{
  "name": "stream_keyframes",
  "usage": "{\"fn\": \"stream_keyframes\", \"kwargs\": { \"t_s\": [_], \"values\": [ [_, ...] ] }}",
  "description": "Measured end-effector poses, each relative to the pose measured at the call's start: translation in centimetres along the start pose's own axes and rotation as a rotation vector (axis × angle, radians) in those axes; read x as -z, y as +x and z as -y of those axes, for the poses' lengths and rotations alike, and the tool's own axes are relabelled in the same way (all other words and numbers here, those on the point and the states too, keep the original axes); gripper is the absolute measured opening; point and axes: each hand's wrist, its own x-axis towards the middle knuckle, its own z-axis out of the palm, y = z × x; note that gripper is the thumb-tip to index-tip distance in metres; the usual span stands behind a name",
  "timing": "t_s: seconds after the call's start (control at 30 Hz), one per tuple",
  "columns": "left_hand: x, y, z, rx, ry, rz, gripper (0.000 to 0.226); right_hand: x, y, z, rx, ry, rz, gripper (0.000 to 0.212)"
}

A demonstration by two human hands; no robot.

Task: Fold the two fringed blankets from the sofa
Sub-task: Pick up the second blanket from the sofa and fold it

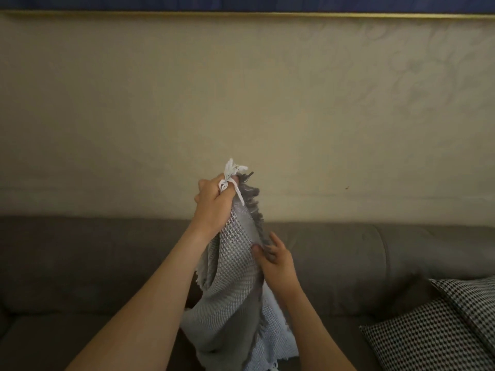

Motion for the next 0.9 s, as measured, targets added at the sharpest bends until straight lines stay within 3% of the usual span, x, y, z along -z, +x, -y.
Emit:
{"fn": "stream_keyframes", "kwargs": {
  "t_s": [0.1, 0.17, 0.3, 0.47, 0.67, 0.8, 0.9],
  "values": [
    [0.0, 0.6, 0.3, -0.026, -0.069, 0.036, 0.042, 0.6, 0.9, 1.0, 0.003, 0.097, 0.225, 0.023],
    [0.0, 0.7, 0.2, -0.036, -0.093, 0.048, 0.040, 0.8, 1.1, 1.9, -0.032, 0.056, 0.271, 0.011],
    [0.0, 1.4, 0.2, -0.068, -0.157, 0.075, 0.042, 0.5, 1.9, 3.0, -0.018, -0.071, 0.296, 0.030],
    [0.1, 2.1, 0.0, -0.075, -0.233, 0.067, 0.034, 0.3, 2.9, 2.7, 0.052, -0.207, 0.249, 0.045],
    [0.4, 3.1, 2.5, 0.069, 0.049, -0.069, 0.033, 1.2, 3.4, 1.6, 0.131, -0.420, 0.173, 0.057],
    [-0.1, 2.4, 3.3, 0.081, 0.170, -0.131, 0.030, 1.5, 3.4, 1.3, 0.083, -0.415, 0.120, 0.025],
    [-0.2, 2.8, 5.0, 0.006, 0.132, -0.052, 0.029, 1.4, 2.8, 1.3, -0.066, -0.326, 0.109, 0.053]
  ]
}}
